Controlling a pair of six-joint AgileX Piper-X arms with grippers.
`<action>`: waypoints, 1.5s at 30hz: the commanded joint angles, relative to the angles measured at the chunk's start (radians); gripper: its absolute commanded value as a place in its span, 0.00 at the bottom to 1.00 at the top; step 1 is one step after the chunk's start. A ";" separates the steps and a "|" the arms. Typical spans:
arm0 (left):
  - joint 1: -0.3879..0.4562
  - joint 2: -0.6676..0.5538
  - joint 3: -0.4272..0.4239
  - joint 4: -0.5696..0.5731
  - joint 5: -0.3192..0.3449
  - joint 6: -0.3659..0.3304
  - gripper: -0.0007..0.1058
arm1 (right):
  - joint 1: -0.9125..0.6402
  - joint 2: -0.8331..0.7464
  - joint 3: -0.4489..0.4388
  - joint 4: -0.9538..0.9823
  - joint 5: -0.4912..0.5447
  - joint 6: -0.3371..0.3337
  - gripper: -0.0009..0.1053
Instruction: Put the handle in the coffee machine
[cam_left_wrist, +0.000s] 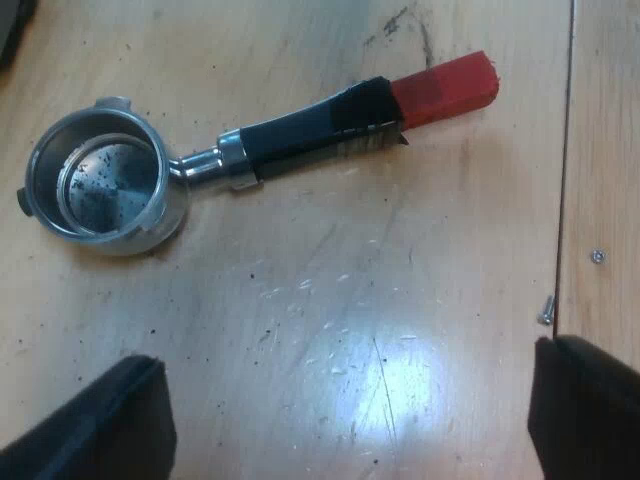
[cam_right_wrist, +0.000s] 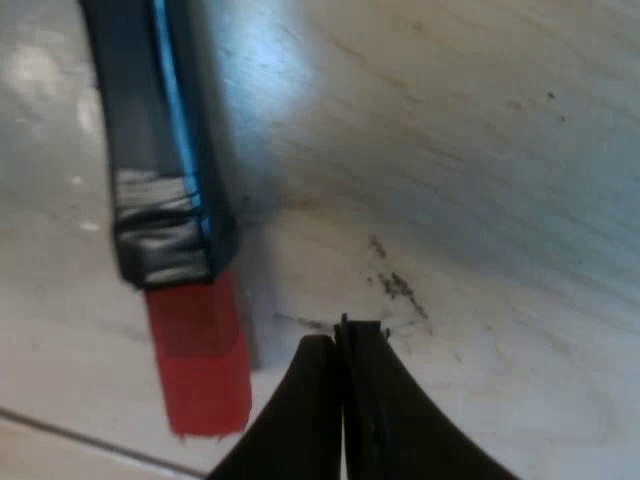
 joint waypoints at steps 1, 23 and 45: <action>-0.004 -0.002 -0.003 -0.006 0.001 -0.014 0.70 | 0.002 0.039 -0.007 -0.030 -0.024 -0.003 0.01; 0.066 -0.048 -0.003 0.145 0.001 0.004 0.70 | 0.095 0.186 -0.007 -0.282 -0.139 -0.004 0.01; 0.167 -0.181 -0.030 0.219 0.001 0.020 0.70 | 0.139 0.259 -0.054 -0.666 -0.183 0.202 0.01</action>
